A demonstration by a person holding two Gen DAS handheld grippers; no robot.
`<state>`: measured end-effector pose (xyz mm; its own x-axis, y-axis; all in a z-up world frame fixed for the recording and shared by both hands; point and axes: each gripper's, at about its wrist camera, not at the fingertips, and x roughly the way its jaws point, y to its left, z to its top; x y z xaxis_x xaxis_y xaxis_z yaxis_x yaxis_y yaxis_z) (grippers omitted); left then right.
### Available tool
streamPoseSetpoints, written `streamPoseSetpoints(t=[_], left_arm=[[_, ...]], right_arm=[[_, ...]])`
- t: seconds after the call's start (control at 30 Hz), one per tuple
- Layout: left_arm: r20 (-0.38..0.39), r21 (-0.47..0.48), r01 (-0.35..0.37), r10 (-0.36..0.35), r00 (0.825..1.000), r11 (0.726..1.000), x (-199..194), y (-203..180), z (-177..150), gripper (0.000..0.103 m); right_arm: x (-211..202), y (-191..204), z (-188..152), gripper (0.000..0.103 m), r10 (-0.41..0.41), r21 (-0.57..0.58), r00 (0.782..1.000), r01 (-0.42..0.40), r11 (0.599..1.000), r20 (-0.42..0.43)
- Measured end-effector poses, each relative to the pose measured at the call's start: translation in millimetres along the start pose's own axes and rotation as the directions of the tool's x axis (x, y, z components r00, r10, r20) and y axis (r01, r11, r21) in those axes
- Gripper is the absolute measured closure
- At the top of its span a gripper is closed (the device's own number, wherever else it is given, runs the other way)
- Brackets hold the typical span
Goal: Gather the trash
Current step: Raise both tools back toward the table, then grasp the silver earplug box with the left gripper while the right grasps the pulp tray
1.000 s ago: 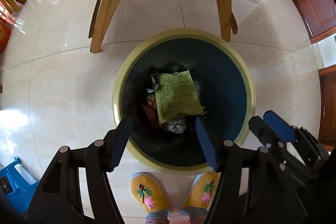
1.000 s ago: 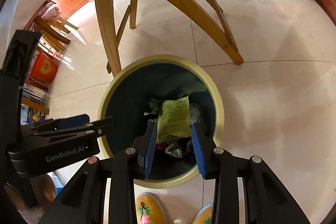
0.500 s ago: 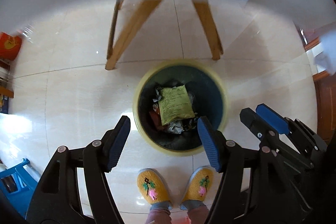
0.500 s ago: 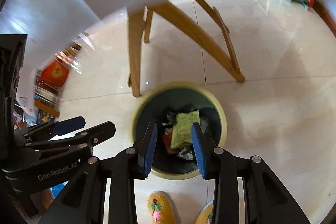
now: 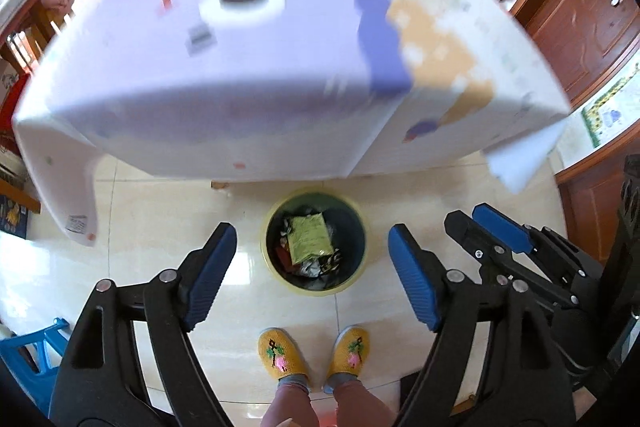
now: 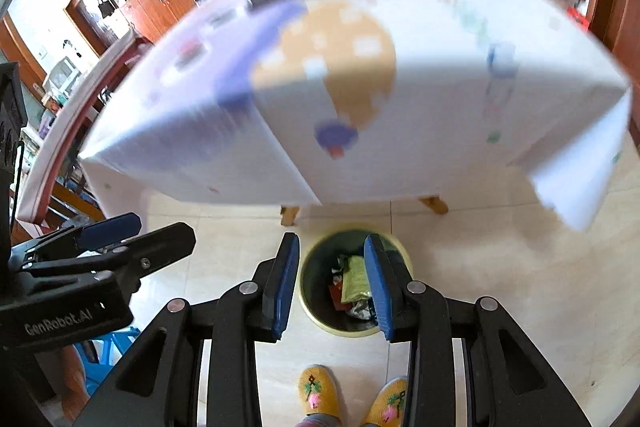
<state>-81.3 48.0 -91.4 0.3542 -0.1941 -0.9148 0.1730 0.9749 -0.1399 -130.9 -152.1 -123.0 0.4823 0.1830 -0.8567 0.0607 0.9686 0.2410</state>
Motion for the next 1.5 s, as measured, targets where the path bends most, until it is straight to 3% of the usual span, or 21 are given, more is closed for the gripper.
streamPoseSetpoints(t=[0.3, 0.5, 0.6, 0.83, 1.13, 1.33, 1.5], left_arm=[[0.079, 0.016, 0.1, -0.101, 0.992, 0.995, -100.9, 6.0, 43.4, 0.016], [0.164, 0.039, 0.13, -0.135, 0.977, 0.991, -154.9, 11.8, 73.4, 0.011], [0.203, 0.067, 0.128, -0.139, 0.969, 0.99, -173.9, 16.2, 89.6, 0.004], [0.282, 0.093, 0.097, -0.119, 0.952, 0.991, -194.9, 28.3, 132.7, 0.004], [0.238, 0.048, 0.072, -0.081, 0.968, 0.996, -157.3, 37.8, 191.1, 0.004], [0.201, -0.026, 0.011, -0.005, 0.98, 1.0, -102.9, 42.3, 236.1, 0.004], [0.131, -0.101, -0.034, 0.047, 0.99, 0.994, -48.5, 42.0, 274.5, 0.004]], right_arm=[[-96.5, 44.2, 48.4, 0.068, -0.026, -0.006, 0.997, 0.026, 1.0, 0.075], [-149.4, 68.7, 81.8, 0.051, -0.025, 0.0, 0.987, 0.025, 1.0, 0.162], [-169.6, 79.1, 101.1, 0.047, -0.037, -0.01, 0.976, 0.04, 0.999, 0.214], [-183.1, 88.8, 149.7, 0.033, -0.067, 0.005, 0.966, 0.068, 0.998, 0.248], [-133.7, 70.0, 227.6, 0.027, -0.075, 0.034, 0.98, 0.07, 0.997, 0.183], [-54.3, 39.4, 281.9, 0.027, -0.057, 0.063, 0.994, 0.051, 0.997, 0.09], [29.0, 2.2, 316.4, 0.027, -0.009, 0.159, 0.999, 0.016, 0.987, -0.045]])
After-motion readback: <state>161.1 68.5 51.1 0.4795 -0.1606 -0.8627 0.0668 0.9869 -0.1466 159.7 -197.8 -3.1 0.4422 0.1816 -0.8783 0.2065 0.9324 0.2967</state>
